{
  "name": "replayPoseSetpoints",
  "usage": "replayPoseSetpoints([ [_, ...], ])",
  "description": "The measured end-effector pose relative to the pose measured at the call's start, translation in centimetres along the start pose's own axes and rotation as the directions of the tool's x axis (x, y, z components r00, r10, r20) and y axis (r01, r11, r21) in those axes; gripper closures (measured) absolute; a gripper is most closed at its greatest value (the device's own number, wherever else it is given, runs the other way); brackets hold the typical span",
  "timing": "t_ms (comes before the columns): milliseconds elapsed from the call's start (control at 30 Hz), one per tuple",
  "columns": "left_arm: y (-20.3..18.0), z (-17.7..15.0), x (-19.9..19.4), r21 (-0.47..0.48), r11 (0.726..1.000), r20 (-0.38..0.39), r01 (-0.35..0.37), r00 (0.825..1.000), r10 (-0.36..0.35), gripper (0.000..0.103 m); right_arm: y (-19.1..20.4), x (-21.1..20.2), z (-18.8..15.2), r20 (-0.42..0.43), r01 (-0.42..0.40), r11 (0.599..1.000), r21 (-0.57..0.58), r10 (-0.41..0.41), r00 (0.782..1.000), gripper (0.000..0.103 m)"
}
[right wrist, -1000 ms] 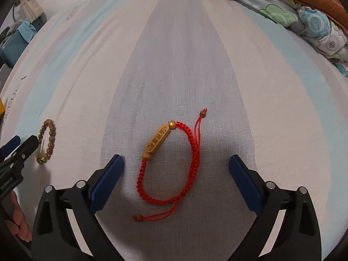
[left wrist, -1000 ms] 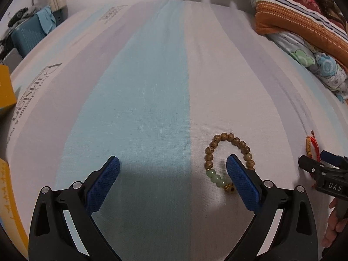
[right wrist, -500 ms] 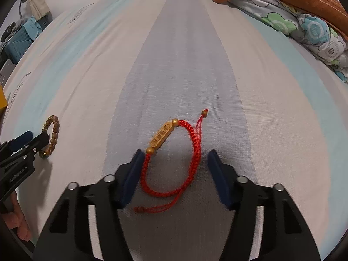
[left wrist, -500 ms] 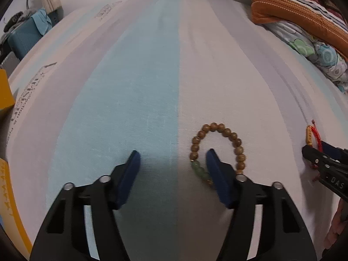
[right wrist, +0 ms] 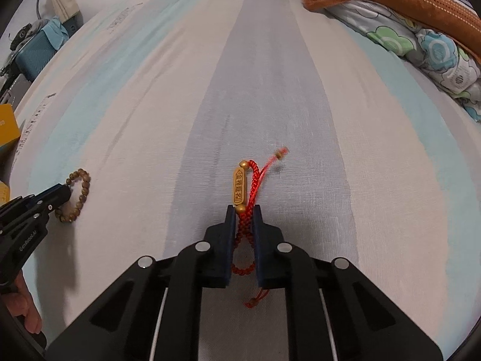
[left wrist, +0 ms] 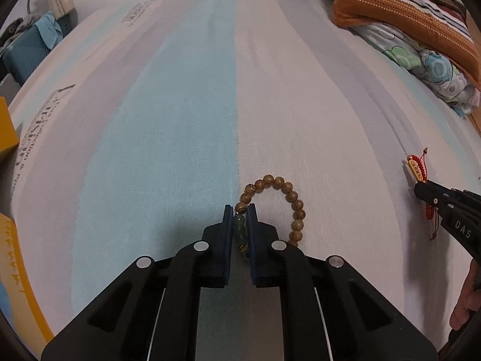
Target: Organize jewelry
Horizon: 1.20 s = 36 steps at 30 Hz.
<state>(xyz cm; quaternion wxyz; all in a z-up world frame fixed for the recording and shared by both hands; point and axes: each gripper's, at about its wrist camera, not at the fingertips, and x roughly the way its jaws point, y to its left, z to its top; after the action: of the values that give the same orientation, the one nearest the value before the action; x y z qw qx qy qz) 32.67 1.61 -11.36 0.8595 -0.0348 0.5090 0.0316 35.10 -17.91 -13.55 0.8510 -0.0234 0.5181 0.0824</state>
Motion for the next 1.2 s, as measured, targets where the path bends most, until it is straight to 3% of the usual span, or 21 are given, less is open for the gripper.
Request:
replayPoseSetpoints([
  [733,2.2,-1.5,-9.1,0.004,1.0,0.051,-0.014,0.999,0.014,0.096,1.3,-8.6,-1.1,0.093,-0.042,0.999,-0.022,0.044,0.995,0.093],
  [1200,5.5,-3.0,-17.0,-0.028,1.0,0.09,-0.006,0.996,0.009,0.096,5.4,-14.8,-2.7,0.142,-0.071,0.996,-0.061,0.079,0.987,0.093],
])
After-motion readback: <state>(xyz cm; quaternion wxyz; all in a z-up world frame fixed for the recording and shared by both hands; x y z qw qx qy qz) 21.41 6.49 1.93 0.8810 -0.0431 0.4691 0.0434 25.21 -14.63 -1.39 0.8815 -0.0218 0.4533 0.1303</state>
